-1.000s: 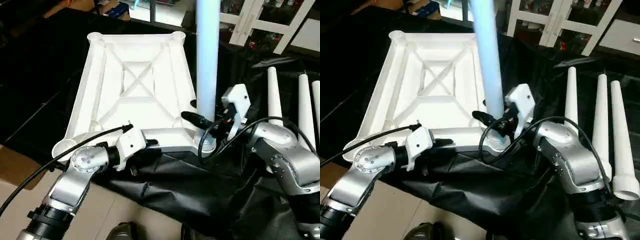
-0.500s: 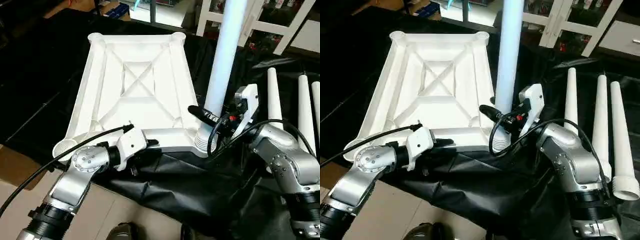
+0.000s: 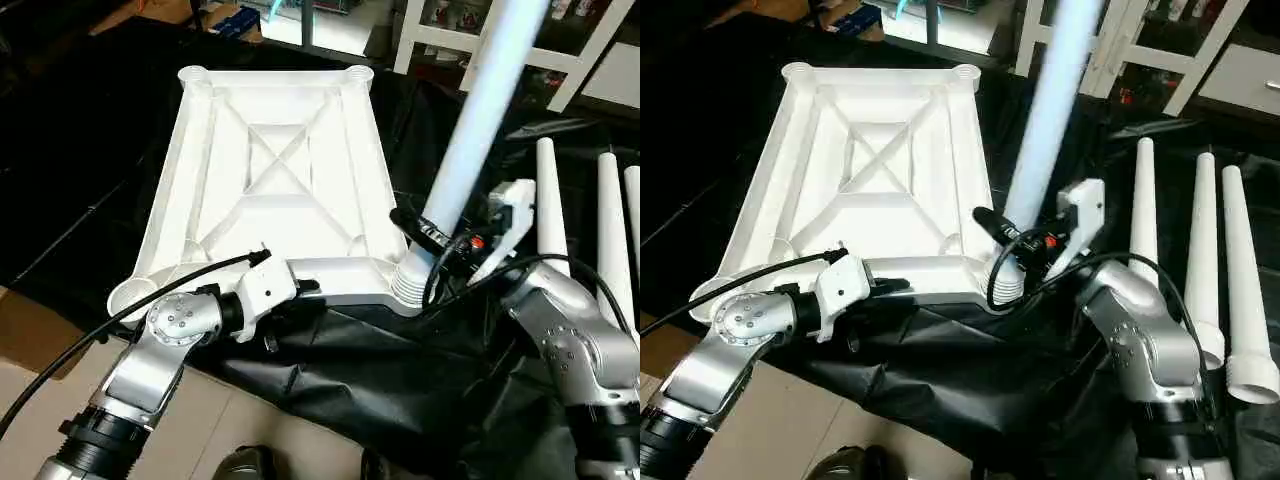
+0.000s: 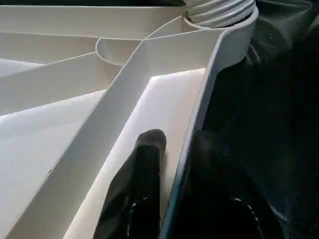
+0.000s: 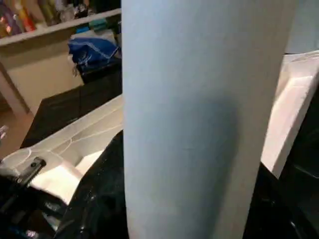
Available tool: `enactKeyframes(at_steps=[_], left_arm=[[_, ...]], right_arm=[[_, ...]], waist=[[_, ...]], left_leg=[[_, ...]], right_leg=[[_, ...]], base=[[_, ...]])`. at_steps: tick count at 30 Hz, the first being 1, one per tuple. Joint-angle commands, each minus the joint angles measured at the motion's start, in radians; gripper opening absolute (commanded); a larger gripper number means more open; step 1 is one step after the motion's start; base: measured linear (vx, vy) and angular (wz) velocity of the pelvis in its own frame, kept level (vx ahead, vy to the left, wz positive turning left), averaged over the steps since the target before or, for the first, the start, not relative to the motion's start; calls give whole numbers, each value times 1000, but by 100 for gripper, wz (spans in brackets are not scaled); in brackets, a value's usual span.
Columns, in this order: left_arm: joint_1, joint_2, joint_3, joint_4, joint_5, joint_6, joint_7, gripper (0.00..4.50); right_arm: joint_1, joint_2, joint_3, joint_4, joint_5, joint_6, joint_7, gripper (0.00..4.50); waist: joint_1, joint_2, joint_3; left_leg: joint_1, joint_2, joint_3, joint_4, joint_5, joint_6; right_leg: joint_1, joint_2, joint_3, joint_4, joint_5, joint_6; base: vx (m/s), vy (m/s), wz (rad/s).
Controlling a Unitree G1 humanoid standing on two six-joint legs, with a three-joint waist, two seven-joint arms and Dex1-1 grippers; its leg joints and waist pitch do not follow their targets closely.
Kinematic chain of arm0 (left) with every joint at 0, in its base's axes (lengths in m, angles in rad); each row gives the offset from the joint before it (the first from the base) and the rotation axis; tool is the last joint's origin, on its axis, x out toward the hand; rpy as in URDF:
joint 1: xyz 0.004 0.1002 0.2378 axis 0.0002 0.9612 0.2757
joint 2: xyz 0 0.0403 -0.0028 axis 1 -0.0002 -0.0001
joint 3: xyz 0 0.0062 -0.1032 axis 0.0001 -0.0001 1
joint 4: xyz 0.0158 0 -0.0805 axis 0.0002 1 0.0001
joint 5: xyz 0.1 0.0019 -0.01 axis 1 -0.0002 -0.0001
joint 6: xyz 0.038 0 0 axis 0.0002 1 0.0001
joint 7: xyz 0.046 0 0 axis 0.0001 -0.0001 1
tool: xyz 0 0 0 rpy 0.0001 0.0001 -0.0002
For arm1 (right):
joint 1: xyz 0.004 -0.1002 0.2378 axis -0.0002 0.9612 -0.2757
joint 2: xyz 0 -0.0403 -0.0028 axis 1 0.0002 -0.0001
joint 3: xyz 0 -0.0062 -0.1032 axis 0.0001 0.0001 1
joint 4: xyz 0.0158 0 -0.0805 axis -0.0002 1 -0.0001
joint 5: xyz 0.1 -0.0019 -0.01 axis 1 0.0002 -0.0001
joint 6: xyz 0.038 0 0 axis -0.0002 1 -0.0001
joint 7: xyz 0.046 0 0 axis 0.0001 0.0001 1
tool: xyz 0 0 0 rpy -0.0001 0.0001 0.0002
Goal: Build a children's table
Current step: Insert table leg to table base
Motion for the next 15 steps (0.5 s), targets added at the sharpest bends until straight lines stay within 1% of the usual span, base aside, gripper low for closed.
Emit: enactKeyframes(at_steps=[1,4,6,7,8,9,10,11,12,13,15], left_arm=[[11,10,-3,21,17,-6,4,77],[11,10,-4,21,17,-7,5,77],[12,10,-4,22,16,-7,8,77],[12,9,-4,22,17,-8,10,77],[12,9,-4,22,17,-9,12,77],[12,9,-4,22,17,-9,13,77],[11,9,-4,23,17,-9,15,77],[11,9,-5,23,17,-10,16,77],[11,9,-6,23,17,-10,18,77],[11,9,-6,23,17,-10,19,77],[10,9,-7,25,17,-12,22,77]], right_arm=[[63,-2,-60,44,-24,6,-56,183],[75,4,-70,34,-17,0,-60,183],[100,9,-74,18,-17,-13,-61,183],[133,9,-65,-7,-27,-36,-53,183],[144,8,-60,-15,-32,-44,-50,183],[154,6,-53,-23,-40,-54,-45,183],[172,0,-38,-35,-60,-72,-37,183],[184,-3,-27,-41,-73,-79,-29,183],[198,-8,-14,-48,-91,-91,-21,183],[205,-10,-7,-51,-97,-95,-17,183],[223,-19,15,-54,-121,-113,-9,183]], waist=[[0,4,-48],[1,3,-47],[2,3,-46],[2,2,-46],[5,2,-48],[5,0,-49],[6,0,-49],[7,-1,-51],[9,0,-50],[9,-1,-48],[10,-1,-46]], left_leg=[[29,75,-34,-87,-189,44],[27,74,-35,-88,-184,45],[29,75,-34,-90,-211,39],[28,75,-35,-91,-210,38],[29,77,-36,-91,-204,37],[29,76,-34,-90,-187,42],[27,76,-35,-90,-179,45],[28,75,-33,-88,-165,51],[26,75,-33,-88,-157,56],[26,75,-33,-89,-160,57],[25,76,-34,-91,-186,53]], right_leg=[[29,-64,41,-65,-140,-245],[30,-65,40,-65,-135,-245],[28,-67,42,-71,-180,-235],[29,-67,41,-71,-183,-232],[29,-68,41,-71,-178,-224],[28,-65,41,-69,-150,-224],[30,-65,41,-67,-140,-222],[30,-65,39,-66,-123,-224],[30,-65,40,-66,-116,-224],[30,-65,40,-67,-121,-223],[31,-67,40,-71,-163,-218]], base=[[0,0,0],[0,0,0],[0,0,0],[0,0,0],[0,0,0],[0,0,0],[0,0,0],[0,0,0],[0,0,0],[0,0,0],[0,0,0]])
